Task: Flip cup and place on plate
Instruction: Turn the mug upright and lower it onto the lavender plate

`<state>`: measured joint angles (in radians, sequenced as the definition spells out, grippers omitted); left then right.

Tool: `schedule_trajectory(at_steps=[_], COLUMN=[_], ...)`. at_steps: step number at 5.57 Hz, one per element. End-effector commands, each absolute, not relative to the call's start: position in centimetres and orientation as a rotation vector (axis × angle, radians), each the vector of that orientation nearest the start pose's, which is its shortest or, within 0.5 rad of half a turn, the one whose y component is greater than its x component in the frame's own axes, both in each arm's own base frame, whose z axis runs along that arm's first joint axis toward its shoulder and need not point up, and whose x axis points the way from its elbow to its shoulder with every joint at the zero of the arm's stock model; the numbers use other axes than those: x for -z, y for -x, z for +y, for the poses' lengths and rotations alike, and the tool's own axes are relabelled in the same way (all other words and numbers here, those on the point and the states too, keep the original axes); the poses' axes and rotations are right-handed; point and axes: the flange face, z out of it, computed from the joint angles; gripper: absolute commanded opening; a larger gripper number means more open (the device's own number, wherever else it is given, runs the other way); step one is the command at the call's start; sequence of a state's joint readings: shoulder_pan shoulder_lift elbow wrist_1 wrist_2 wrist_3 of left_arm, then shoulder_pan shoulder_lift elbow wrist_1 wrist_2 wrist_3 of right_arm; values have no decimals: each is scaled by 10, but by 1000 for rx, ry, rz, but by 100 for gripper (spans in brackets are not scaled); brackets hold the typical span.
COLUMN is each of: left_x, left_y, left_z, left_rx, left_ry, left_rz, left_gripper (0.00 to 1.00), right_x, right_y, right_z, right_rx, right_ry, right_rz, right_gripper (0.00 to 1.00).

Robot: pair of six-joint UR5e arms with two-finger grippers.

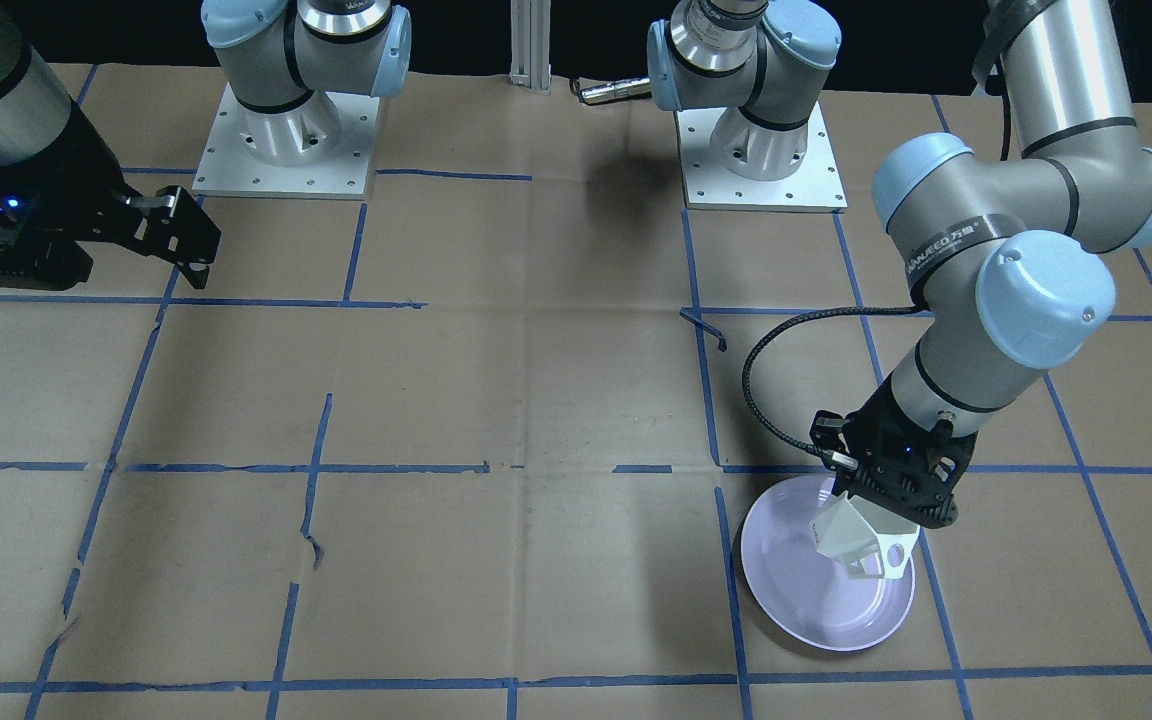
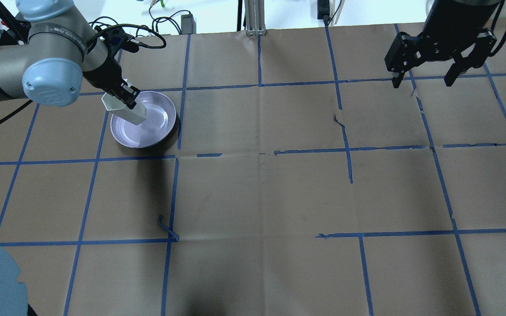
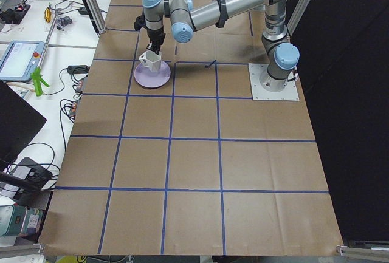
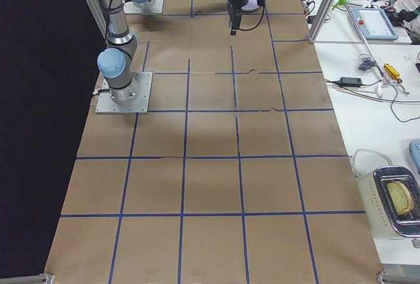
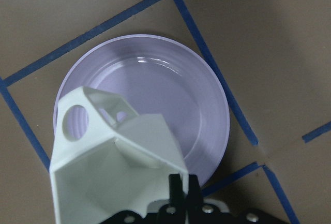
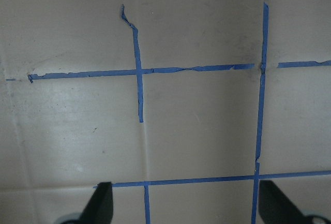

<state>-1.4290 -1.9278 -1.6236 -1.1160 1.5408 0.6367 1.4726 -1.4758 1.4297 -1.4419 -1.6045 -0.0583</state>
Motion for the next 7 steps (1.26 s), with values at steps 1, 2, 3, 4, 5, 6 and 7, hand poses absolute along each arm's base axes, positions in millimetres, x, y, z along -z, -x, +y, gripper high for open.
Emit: schedule_trajectory(at_steps=[1,2,3,4,5,6,7], left_x=[-282,-265,-260,-258,-259,-283,-320], left_y=[49,57,68,69,69,75,80], left_z=[-631,-627,-622,-625,-626,-627,-615], left_rx=[33,-14,-28,14,20,59,63], left_ry=[-782,-794,-822,-824,-824,-788,-587], left_rz=[3061,3071,3063,3052,3049,3045,3097], left_gripper=[0,0,3,85,89,92,93], right_x=[-496,-496,-496,-496,-496,-496,-496], right_y=[-78,-78,-78,-78,-78,-78,-77], right_z=[-533,-533,-533,-533,-533,-533,-534], right_rx=[-135,-135,-135,-135,-135,-135,-135], right_ry=[-61,-61,-61,-61,-61,-61,-63], right_rz=[3165,3165,3165,3165,3165,3165,3165], right_gripper=[100,100,100,100,100,100,100])
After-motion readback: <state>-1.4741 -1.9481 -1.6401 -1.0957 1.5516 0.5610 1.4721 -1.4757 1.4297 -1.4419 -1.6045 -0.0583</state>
